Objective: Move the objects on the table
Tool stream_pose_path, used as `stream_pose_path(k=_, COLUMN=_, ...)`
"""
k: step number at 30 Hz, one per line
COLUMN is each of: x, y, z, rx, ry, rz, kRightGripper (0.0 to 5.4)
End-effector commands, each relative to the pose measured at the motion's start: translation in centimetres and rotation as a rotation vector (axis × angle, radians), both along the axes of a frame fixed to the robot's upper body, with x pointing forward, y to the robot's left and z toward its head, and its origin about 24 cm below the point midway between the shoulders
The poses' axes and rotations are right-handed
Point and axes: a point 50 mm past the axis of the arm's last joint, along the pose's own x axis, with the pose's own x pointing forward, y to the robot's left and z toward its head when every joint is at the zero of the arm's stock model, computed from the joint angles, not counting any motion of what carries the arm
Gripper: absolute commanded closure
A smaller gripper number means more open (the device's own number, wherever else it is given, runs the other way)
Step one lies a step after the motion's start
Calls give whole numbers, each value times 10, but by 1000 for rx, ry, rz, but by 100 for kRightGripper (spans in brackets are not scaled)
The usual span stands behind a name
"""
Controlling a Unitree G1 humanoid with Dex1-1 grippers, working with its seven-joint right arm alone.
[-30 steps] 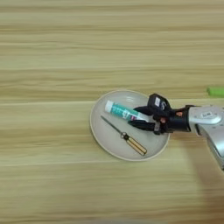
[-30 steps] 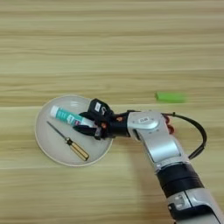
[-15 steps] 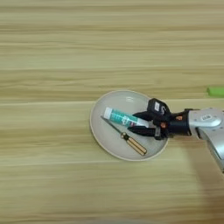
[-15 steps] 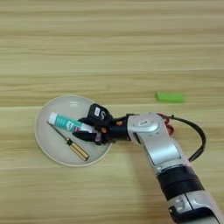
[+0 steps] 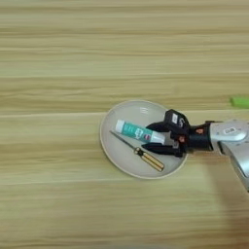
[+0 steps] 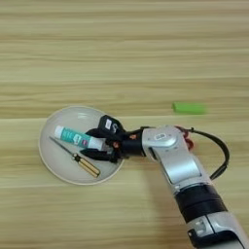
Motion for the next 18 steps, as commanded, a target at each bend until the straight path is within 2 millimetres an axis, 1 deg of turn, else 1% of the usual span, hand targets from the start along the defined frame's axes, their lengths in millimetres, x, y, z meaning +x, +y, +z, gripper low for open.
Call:
stream_pose_path(k=1, x=17, y=-3, z=32, rx=-1, ry=-147, rz=-22, kRightGripper=214)
stream_pose_path(k=8, x=22, y=-4, z=60, rx=26, ry=-246, rz=-26, kRightGripper=134)
stream_pose_path(k=14, x=23, y=-7, z=85, rx=58, ry=-323, rz=-29, kRightGripper=75)
stream_pose_path(k=18, x=24, y=-10, z=95, rx=68, ry=-355, rz=-43, kRightGripper=43)
